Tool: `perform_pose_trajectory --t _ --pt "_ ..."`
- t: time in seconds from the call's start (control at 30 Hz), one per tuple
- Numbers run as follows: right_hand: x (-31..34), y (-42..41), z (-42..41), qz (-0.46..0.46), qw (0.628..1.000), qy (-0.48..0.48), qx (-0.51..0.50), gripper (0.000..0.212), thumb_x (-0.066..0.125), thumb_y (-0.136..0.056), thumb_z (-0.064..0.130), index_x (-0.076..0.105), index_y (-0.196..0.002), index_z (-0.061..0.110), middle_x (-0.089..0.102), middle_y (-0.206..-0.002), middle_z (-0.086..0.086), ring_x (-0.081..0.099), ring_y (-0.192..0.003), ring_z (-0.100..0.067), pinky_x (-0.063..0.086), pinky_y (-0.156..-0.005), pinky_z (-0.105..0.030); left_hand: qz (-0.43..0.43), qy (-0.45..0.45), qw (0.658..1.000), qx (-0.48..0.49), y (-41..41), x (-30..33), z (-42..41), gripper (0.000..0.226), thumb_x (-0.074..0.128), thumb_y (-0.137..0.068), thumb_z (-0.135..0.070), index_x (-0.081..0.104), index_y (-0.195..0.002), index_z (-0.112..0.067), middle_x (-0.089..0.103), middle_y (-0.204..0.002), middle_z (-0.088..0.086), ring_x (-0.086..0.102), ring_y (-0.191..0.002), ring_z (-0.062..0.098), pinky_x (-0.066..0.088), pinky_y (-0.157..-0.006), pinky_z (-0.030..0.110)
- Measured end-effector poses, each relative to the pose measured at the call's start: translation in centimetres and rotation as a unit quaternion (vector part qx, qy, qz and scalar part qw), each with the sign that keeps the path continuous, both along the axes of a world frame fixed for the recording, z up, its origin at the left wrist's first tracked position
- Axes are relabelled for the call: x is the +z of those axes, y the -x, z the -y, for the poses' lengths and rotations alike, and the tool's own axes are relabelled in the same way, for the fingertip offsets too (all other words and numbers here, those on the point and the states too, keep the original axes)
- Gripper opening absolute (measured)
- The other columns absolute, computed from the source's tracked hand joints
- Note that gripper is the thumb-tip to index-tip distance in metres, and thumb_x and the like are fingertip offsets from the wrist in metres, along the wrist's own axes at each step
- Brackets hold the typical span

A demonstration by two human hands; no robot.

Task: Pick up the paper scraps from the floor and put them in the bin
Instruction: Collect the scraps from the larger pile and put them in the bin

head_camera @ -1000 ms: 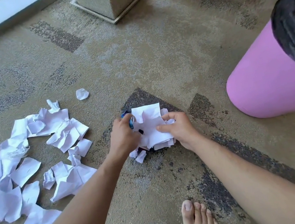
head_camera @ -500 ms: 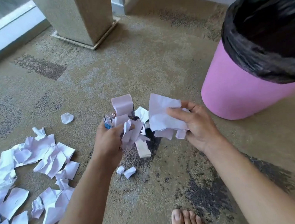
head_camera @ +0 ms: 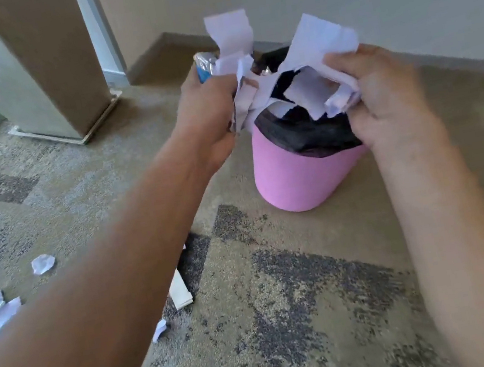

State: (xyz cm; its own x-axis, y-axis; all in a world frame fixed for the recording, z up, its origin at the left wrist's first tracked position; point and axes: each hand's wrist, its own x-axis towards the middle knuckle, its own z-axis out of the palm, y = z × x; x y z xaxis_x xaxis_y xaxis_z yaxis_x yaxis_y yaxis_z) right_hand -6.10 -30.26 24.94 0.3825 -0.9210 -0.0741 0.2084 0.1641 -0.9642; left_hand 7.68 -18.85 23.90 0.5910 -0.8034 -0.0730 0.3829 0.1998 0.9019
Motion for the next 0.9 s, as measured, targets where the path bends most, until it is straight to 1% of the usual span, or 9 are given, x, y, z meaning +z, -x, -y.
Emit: perform_pose_trajectory --t 0.1,0.23,0.33,0.43,0.5,0.57,0.67,0.8,0.9 --pt "-0.5 1.2 4.5 -0.06 0.997 -0.007 -0.056 0.01 0.069 -0.08 0.004 0.064 -0.084 0.011 0.067 -0.081 -0.004 0.065 -0.062 -0.013 0.049 -0.052 -0.02 0.008 -0.04 0.999 0.021 1.1 1.0 4.3 0.022 0.047 -0.083 0.012 0.055 -0.091 -0.007 0.059 -0.076 0.014 0.058 -0.062 0.025 0.054 -0.06 0.033" --pt "-2.2 1.0 8.3 -0.155 0.986 -0.008 -0.058 0.011 0.066 -0.08 0.01 0.061 -0.089 0.006 0.061 -0.081 -0.012 0.057 -0.046 -0.016 0.039 -0.039 -0.016 0.06 -0.123 0.99 0.018 1.7 1.5 8.5 0.034 0.052 -0.09 0.002 0.049 -0.121 -0.01 0.056 -0.08 0.009 0.055 -0.064 0.022 0.047 -0.058 0.032" --pt "-2.6 0.6 9.6 -0.187 0.981 -0.012 -0.047 0.01 0.063 -0.085 0.015 0.059 -0.094 0.013 0.06 -0.088 -0.004 0.061 -0.073 -0.018 0.048 -0.055 -0.021 0.103 -0.157 0.982 -0.019 2.0 2.5 9.4 0.038 0.064 -0.092 -0.009 0.041 -0.121 -0.017 0.055 -0.099 0.006 0.057 -0.076 0.021 0.055 -0.06 0.034" --pt "-2.2 -0.1 9.8 -0.187 0.981 -0.021 -0.044 0.025 0.058 -0.087 0.022 0.059 -0.11 0.012 0.059 -0.098 -0.001 0.058 -0.082 -0.016 0.05 -0.061 -0.03 0.128 -0.175 0.974 -0.07 1.8 2.9 9.6 0.059 0.063 -0.094 -0.014 0.033 -0.144 -0.021 0.048 -0.129 0.006 0.051 -0.088 0.018 0.049 -0.047 0.026" --pt "-1.9 -0.5 9.4 -0.177 0.982 -0.031 -0.062 0.022 0.053 -0.093 0.023 0.057 -0.113 0.014 0.057 -0.103 -0.001 0.054 -0.088 -0.016 0.049 -0.072 -0.039 0.127 -0.187 0.971 -0.079 1.6 2.8 9.3 0.043 0.06 -0.096 -0.016 0.042 -0.135 -0.018 0.053 -0.119 0.006 0.052 -0.081 0.015 0.044 -0.044 0.021" --pt "-2.1 -0.7 8.7 -0.179 0.981 -0.002 -0.078 0.033 0.05 -0.094 0.022 0.059 -0.122 0.006 0.057 -0.089 0.001 0.051 -0.083 -0.014 0.048 -0.085 -0.04 0.116 -0.186 0.973 -0.074 0.9 2.6 8.5 0.027 0.058 -0.097 -0.024 0.049 -0.121 -0.016 0.057 -0.115 0.006 0.058 -0.092 0.015 0.053 -0.067 0.025" --pt "-2.0 -1.3 6.5 -0.141 0.981 0.079 -0.107 0.034 0.051 -0.091 0.013 0.061 -0.119 -0.005 0.068 -0.1 -0.009 0.048 -0.082 -0.01 0.047 -0.086 -0.026 0.119 -0.135 0.983 -0.032 -0.6 1.6 7.0 0.043 0.058 -0.096 -0.028 0.047 -0.136 -0.014 0.052 -0.14 0.008 0.05 -0.128 0.021 0.044 -0.106 0.038" --pt "-2.4 -3.2 0.9 -0.102 0.969 0.212 -0.079 0.018 0.055 -0.093 0.014 0.069 -0.105 0.012 0.068 -0.103 0.008 0.061 -0.101 -0.004 0.048 -0.078 -0.008 0.148 -0.078 0.985 0.05 -2.3 -0.1 2.4 0.022 0.055 -0.099 -0.026 0.06 -0.118 -0.016 0.067 -0.117 0.005 0.064 -0.107 0.015 0.054 -0.094 0.035" --pt "-4.5 -5.2 -3.8 -0.045 0.964 0.261 0.007 0.014 0.059 -0.089 0.012 0.064 -0.101 0.015 0.067 -0.115 -0.007 0.06 -0.117 -0.015 0.05 -0.097 -0.022 0.189 -0.07 0.973 0.111 -3.1 -3.0 -1.9 0.016 0.058 -0.097 -0.028 0.068 -0.106 -0.02 0.07 -0.11 0.001 0.065 -0.108 0.012 0.054 -0.093 0.032"
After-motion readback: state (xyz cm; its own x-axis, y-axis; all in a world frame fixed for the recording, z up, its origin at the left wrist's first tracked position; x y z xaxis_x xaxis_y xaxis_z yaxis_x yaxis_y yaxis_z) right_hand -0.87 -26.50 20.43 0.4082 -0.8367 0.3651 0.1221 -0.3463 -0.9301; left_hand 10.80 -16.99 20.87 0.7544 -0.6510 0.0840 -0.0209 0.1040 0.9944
